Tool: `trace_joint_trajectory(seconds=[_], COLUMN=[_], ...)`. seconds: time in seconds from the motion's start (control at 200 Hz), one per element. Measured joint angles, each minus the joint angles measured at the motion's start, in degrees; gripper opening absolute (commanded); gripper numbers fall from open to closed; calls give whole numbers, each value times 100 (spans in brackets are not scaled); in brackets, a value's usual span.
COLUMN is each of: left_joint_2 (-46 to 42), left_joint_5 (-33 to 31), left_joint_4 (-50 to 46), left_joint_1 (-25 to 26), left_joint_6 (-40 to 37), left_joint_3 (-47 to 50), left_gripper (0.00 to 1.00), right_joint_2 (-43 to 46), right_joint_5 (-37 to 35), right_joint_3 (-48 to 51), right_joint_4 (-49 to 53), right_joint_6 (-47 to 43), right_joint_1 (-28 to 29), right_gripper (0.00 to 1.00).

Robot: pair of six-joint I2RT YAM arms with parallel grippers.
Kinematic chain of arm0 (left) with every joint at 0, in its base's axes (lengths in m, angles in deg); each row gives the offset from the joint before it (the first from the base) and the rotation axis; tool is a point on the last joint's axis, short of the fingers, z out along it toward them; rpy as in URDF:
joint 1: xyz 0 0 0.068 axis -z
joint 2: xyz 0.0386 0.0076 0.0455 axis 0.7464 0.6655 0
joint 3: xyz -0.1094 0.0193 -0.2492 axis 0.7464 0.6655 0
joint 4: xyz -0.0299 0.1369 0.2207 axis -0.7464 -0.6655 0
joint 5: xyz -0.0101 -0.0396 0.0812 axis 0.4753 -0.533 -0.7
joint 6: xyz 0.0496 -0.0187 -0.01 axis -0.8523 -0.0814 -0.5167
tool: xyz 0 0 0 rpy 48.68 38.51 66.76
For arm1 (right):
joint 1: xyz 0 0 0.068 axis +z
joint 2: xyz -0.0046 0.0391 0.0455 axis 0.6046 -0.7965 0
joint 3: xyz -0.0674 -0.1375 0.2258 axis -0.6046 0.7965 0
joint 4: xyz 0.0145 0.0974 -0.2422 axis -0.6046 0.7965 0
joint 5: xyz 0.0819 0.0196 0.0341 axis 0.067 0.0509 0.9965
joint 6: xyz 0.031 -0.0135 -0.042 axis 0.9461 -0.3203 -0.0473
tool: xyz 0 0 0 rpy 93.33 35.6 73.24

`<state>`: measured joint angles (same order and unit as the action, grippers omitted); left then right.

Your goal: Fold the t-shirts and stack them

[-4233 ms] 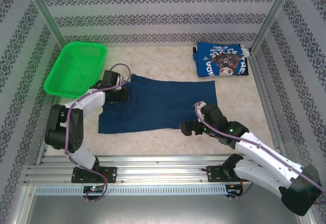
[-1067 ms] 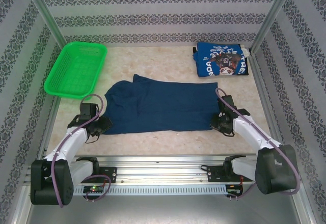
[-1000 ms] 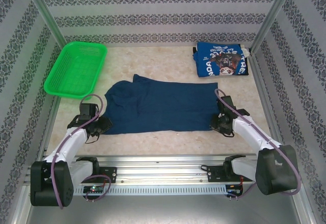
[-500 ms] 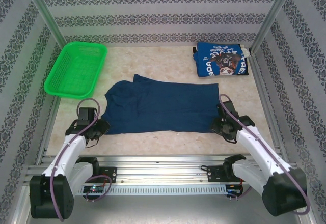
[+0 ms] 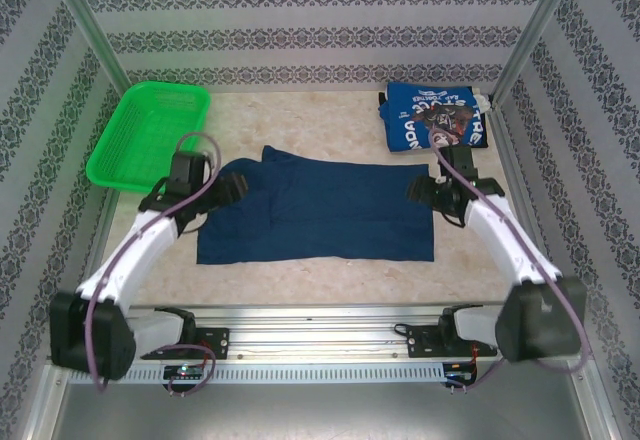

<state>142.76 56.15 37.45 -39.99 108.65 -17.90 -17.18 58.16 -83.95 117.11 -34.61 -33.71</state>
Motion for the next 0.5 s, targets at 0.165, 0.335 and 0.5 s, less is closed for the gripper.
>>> trace_joint_trajectory(seconds=[0.165, 0.335, 0.5], left_joint_2=[1746, 3217, 4229], left_joint_5=[385, 855, 960], left_joint_4=[339, 584, 407], left_joint_1=[-28, -310, -461], left_joint_6=[-479, -603, -647], left_joint_3=[-1633, -2983, -3998], left_gripper=[78, 77, 73], right_joint_2=[-1460, -2483, -2955], right_joint_5=[247, 334, 420], right_joint_3=[-938, -1792, -2326], right_joint_4=[-214, -269, -179], right_joint_6=[-286, -317, -317], right_joint_1=[-256, -341, -415], right_gripper=[65, 59, 57])
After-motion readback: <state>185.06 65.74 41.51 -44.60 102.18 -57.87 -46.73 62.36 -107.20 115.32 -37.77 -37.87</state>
